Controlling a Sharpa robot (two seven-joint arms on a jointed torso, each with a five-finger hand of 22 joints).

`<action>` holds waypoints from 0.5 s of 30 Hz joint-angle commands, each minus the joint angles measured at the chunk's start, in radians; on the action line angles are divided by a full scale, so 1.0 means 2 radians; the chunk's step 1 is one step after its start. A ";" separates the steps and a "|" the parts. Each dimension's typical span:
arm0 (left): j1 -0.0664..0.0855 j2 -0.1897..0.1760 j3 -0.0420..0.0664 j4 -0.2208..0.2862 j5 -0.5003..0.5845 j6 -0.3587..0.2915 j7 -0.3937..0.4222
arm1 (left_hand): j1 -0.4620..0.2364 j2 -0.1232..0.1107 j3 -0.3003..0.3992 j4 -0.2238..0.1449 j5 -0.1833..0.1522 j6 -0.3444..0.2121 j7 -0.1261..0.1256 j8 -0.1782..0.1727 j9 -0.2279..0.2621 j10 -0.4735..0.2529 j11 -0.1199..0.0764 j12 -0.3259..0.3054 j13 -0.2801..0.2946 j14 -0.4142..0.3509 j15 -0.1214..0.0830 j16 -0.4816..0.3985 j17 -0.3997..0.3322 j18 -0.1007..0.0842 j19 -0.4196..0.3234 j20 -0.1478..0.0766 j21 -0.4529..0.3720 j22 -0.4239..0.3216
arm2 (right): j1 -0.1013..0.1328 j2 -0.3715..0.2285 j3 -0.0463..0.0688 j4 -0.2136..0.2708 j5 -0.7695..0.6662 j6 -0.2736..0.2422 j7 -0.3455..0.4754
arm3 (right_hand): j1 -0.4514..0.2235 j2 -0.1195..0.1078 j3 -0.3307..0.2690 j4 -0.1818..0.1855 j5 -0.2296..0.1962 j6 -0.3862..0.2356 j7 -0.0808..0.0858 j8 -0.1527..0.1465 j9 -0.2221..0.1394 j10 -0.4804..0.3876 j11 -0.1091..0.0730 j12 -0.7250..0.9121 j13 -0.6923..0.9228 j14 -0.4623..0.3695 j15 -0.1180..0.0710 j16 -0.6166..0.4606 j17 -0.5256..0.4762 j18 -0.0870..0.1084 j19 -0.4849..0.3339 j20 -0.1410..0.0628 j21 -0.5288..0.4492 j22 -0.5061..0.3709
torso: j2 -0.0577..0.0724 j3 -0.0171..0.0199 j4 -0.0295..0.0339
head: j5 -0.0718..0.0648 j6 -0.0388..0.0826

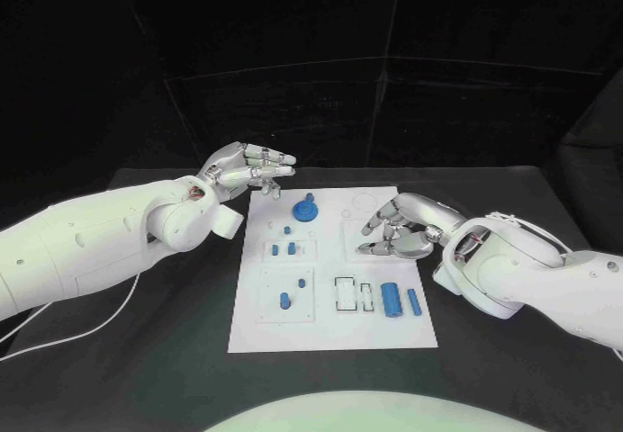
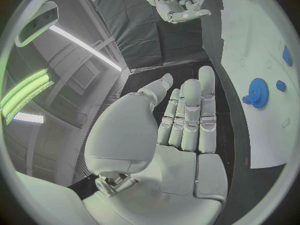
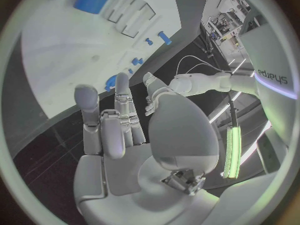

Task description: Assemble the parts on the task board

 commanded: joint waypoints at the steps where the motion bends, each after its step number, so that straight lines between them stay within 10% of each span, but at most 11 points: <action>1: 0.001 -0.001 0.000 0.004 0.002 0.003 0.002 | 0.001 0.005 -0.001 -0.001 -0.001 -0.001 0.003 0.002 0.000 -0.004 0.001 0.002 0.000 -0.003 0.001 -0.001 0.000 0.007 -0.001 0.004 -0.002 -0.001 | 0.001 -0.015 0.000 0.013 0.054 0.018 -0.062 | -0.006 0.006 -0.032 0.018 0.009 -0.001 -0.001 0.020 0.005 0.004 -0.004 0.157 0.169 0.030 -0.004 0.009 0.020 -0.009 0.009 -0.002 0.009 0.017 | 0.000 -0.0003 -0.0025 | -0.008 0.001; 5: 0.001 -0.001 0.000 0.006 0.002 0.003 0.002 | 0.001 0.005 -0.001 -0.001 -0.001 -0.001 0.003 0.002 0.000 -0.004 0.001 0.002 0.000 -0.003 0.001 -0.001 0.000 0.007 -0.001 0.004 -0.002 -0.001 | -0.002 -0.039 -0.001 0.030 0.034 0.032 -0.086 | 0.001 0.018 -0.075 0.043 0.006 -0.013 -0.005 0.050 0.014 0.007 -0.003 0.298 0.331 0.032 -0.003 0.017 0.041 -0.011 0.012 -0.001 0.014 0.025 | 0.000 0.0008 -0.0022 | -0.013 0.003; 15: 0.000 -0.003 -0.001 0.008 0.002 0.004 0.001 | 0.002 0.005 -0.001 -0.002 -0.001 -0.001 0.003 0.002 0.000 -0.004 0.001 0.002 0.000 -0.003 0.001 -0.001 -0.001 0.007 -0.001 0.004 -0.003 -0.001 | -0.015 -0.057 -0.016 0.047 -0.007 0.056 -0.119 | 0.008 0.027 -0.123 0.081 0.012 -0.030 -0.004 0.085 0.024 0.018 -0.002 0.355 0.408 0.034 -0.004 0.022 0.056 -0.012 0.015 0.001 0.015 0.029 | -0.001 0.0003 -0.0022 | -0.020 0.003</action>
